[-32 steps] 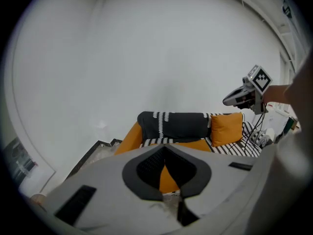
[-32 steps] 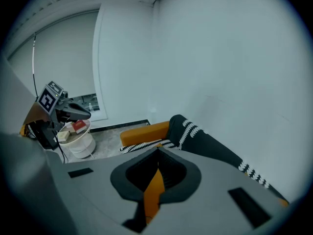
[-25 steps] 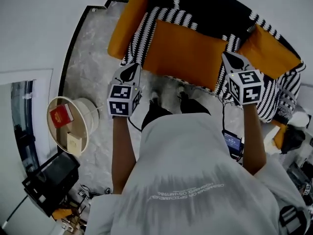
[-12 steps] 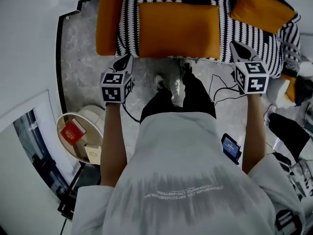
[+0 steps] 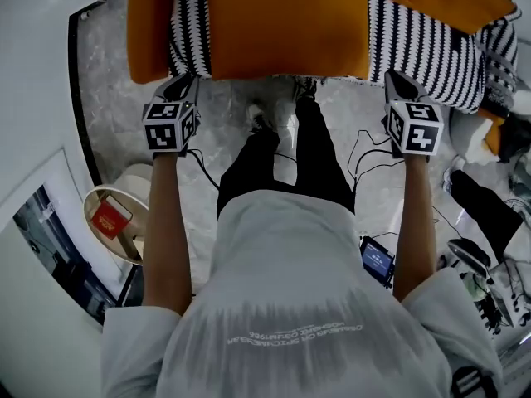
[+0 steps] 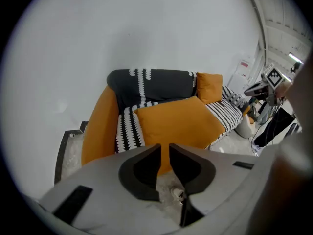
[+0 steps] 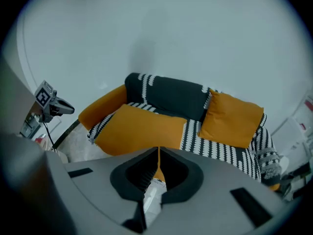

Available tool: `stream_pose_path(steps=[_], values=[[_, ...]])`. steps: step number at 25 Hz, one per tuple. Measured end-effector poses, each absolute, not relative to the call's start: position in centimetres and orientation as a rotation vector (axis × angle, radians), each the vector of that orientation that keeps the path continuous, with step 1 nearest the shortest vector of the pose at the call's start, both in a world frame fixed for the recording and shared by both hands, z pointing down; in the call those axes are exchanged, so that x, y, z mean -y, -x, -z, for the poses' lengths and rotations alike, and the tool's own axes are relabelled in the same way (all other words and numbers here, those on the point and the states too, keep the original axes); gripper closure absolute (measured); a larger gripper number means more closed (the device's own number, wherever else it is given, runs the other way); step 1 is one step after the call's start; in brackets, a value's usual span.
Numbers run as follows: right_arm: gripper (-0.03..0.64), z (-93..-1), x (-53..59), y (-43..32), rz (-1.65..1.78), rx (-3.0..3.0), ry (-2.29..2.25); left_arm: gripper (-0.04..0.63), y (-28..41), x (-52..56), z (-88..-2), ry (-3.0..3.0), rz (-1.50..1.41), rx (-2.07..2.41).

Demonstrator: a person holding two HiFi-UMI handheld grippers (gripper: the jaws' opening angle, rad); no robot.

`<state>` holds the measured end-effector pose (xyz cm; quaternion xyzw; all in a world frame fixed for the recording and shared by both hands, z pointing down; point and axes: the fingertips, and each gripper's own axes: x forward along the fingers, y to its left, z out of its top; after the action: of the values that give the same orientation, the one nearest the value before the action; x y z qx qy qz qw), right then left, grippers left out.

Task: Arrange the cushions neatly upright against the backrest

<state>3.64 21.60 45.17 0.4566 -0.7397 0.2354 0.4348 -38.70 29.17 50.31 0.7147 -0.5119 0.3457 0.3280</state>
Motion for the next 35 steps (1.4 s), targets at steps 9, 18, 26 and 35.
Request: stream_pose_path(steps=[9,18,26,35], values=[[0.571,-58.6,-21.1,-7.3,-0.733,1.735,-1.012,0.453,37.2,-29.2,-60.1,-1.790,-1.035,1.189],[0.506,-69.7,-24.0,-11.5,-0.808,1.588,-0.926,0.424,36.6,-31.1,-69.2,-1.653,-1.088,1.143],[0.457,-75.7,-23.8,-13.5,-0.793,1.530,-0.962,0.397,37.1,-31.7,-75.2,-1.640,-1.118,1.129],[0.532,-76.8,-23.2,-13.3,-0.770,1.511,-0.937,0.500,36.6,-31.0,-75.7,-1.659,-1.123,1.133]])
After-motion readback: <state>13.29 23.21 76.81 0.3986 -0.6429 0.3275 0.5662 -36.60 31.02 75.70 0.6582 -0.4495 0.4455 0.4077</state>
